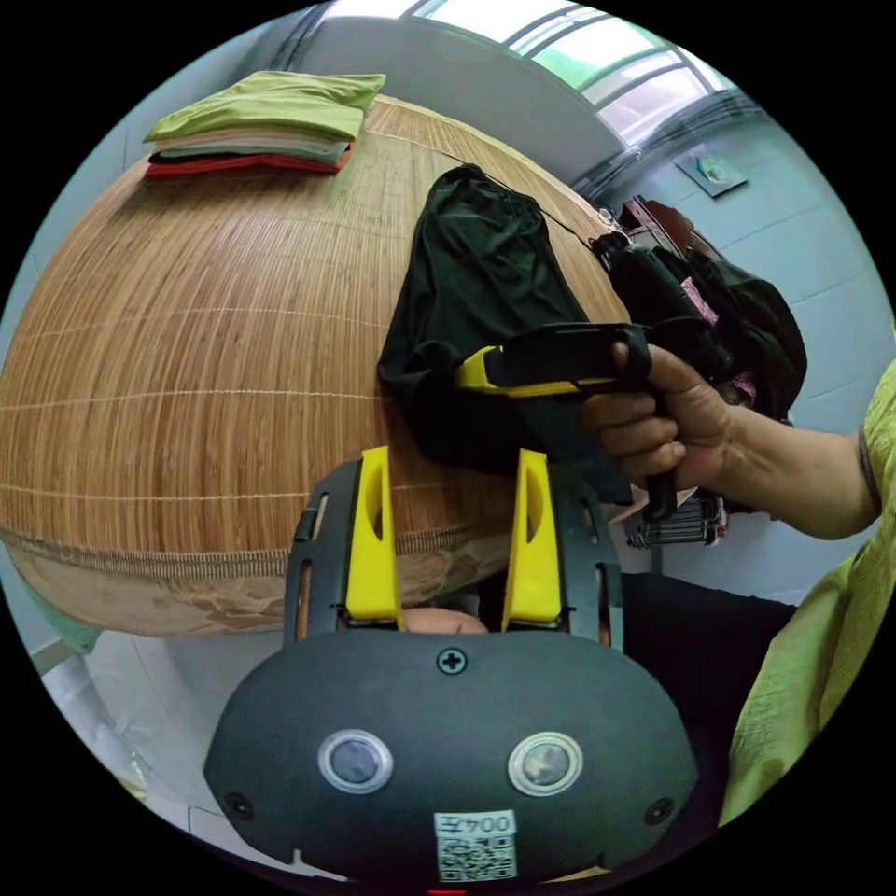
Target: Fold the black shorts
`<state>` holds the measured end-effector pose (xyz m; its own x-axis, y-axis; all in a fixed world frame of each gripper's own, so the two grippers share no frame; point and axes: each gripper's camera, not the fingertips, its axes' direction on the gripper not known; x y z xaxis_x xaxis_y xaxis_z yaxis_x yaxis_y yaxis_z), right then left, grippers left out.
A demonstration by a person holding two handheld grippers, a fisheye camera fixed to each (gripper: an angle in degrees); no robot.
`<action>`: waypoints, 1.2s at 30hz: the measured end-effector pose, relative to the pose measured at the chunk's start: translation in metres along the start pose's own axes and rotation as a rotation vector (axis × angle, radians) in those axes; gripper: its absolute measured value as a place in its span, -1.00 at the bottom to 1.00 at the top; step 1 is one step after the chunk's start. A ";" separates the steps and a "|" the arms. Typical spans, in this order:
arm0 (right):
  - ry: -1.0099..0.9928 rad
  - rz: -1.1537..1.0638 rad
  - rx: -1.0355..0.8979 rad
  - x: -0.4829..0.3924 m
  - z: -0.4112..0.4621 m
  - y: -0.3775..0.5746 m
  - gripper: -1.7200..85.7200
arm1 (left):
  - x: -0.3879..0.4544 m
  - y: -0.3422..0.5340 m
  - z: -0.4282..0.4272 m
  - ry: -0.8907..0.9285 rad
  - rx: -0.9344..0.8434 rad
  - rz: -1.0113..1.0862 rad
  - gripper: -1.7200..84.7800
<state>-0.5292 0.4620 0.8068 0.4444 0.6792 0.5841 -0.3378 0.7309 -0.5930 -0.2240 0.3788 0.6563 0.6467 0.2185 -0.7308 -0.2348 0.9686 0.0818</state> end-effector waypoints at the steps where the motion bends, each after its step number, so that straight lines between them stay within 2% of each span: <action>1: 0.007 -0.015 -0.014 0.001 0.002 -0.001 -0.91 | -0.002 -0.001 0.002 0.008 0.002 -0.002 -0.55; 7: -0.019 -0.046 -0.009 0.014 -0.005 -0.006 -0.82 | -0.022 -0.008 0.016 0.027 0.018 -0.046 -0.60; 9: -0.032 -0.077 0.018 0.016 -0.019 -0.002 -0.80 | -0.036 -0.007 0.022 -0.017 -0.004 -0.157 -0.77; 11: -0.044 -0.073 0.089 0.026 -0.046 0.015 -0.78 | -0.048 -0.006 0.026 0.019 -0.017 -0.226 -0.87; 15: -0.125 0.128 0.269 0.104 -0.118 0.100 -0.74 | -0.069 -0.001 0.031 0.154 -0.027 -0.364 -0.91; 18: -0.049 0.321 0.335 0.163 -0.143 0.175 -0.72 | -0.079 0.004 0.032 0.220 -0.021 -0.421 -0.92; 22: -0.028 0.378 0.334 0.189 -0.122 0.223 -0.70 | -0.088 0.007 0.037 0.247 -0.030 -0.457 -0.92; 31: -0.155 0.370 0.435 0.187 -0.059 0.221 -0.68 | -0.098 0.006 0.051 0.244 -0.072 -0.449 -0.92; 36: -0.079 0.403 0.414 0.193 -0.040 0.221 -0.69 | -0.107 0.008 0.058 0.259 -0.070 -0.468 -0.93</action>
<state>-0.4852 0.7518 0.7664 0.1557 0.9003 0.4065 -0.7704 0.3682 -0.5204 -0.2528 0.3701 0.7743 0.4957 -0.2792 -0.8224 -0.0182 0.9434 -0.3313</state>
